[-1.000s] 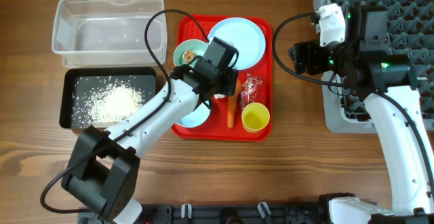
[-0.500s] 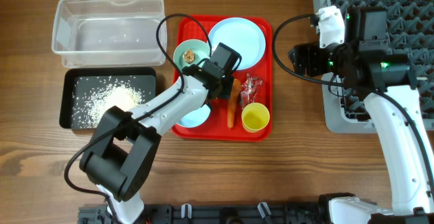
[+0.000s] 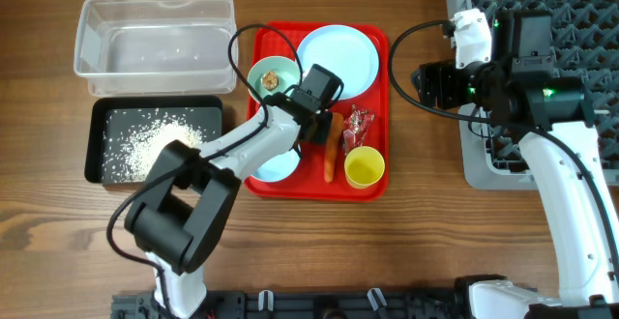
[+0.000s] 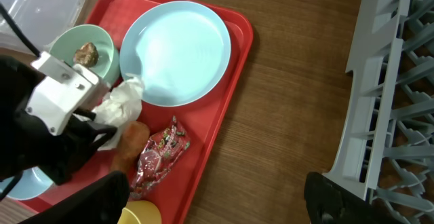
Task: Sort waste into correct bins and load items into the dishwasher rack
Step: 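Grasp the white tissue with the left gripper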
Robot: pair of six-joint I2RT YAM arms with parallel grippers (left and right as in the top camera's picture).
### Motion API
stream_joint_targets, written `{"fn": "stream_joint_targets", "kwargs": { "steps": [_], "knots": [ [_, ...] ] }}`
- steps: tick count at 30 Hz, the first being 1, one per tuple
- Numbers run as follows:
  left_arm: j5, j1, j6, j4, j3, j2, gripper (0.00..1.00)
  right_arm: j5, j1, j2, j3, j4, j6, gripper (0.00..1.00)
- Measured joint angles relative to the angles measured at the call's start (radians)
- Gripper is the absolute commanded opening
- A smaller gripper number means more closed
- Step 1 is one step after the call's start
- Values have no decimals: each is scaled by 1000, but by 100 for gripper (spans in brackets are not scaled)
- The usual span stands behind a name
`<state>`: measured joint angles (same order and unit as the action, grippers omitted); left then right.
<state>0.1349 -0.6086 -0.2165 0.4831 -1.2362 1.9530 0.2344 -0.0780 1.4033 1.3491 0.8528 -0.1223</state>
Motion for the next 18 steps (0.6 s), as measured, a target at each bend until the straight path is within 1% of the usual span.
{"fn": "stream_joint_targets", "kwargs": {
  "steps": [3,10,15,18],
  "knots": [
    [-2,0,1,-5,0,11,4,0,0,0,0,0,0,86],
    [-14,0,1,-17,-3,11,4,0,0,0,0,0,0,86],
    [-31,0,-6,34,-53,3,4,0,0,0,0,0,0,86],
    [-32,0,-8,56,-99,-38,4,0,0,0,0,0,0,86]
  ]
}}
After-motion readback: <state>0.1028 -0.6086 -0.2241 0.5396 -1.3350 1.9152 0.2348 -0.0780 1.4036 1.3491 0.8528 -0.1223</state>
